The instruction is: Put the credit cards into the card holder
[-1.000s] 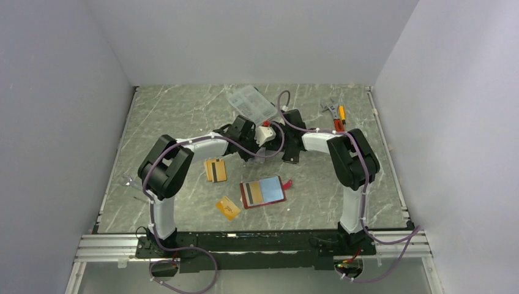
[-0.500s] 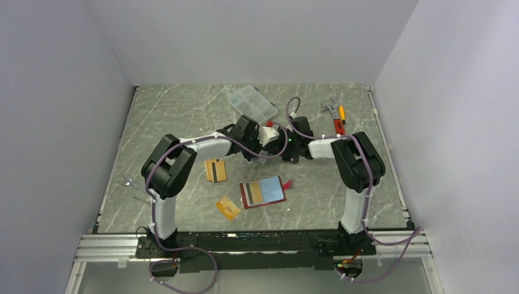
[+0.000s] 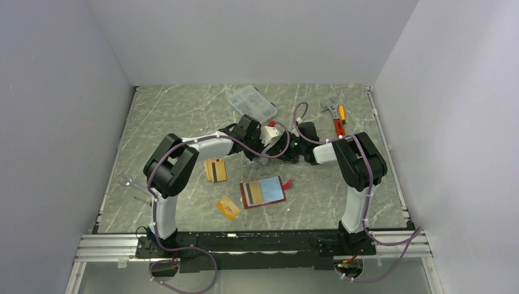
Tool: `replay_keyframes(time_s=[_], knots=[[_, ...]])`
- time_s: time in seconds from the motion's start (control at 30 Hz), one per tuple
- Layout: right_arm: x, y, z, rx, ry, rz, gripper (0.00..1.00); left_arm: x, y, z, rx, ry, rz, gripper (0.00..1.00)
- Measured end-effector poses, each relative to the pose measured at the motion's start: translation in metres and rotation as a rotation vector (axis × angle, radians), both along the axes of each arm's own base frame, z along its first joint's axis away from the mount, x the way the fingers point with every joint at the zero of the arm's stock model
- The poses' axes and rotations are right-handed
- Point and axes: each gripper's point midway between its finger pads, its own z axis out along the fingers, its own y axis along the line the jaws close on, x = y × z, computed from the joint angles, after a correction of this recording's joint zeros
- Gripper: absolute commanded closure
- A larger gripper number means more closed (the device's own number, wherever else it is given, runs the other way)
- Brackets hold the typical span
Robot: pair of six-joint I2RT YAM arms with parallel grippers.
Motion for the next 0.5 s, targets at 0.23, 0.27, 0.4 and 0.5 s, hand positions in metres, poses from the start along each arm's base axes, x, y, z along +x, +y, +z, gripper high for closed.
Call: replay_keyframes(time_s=[0.23, 0.27, 0.4, 0.5], knots=[[-0.0037, 0.0009, 0.0001, 0.016, 0.011, 0.006, 0.75, -0.0001, -0.0002, 0.0001, -0.003, 0.003, -0.002, 0.87], [-0.0038, 0.0010, 0.0002, 0.016, 0.011, 0.007, 0.76, -0.0002, -0.0002, 0.0001, -0.004, 0.003, -0.002, 0.87], [-0.0044, 0.0008, -0.0002, 0.018, 0.016, 0.004, 0.84, -0.0003, 0.0000, 0.0001, -0.007, 0.007, -0.002, 0.87], [-0.0044, 0.0010, 0.0000, 0.021, 0.020, 0.001, 0.84, -0.0004, 0.0000, 0.0001, -0.008, 0.009, -0.002, 0.87]])
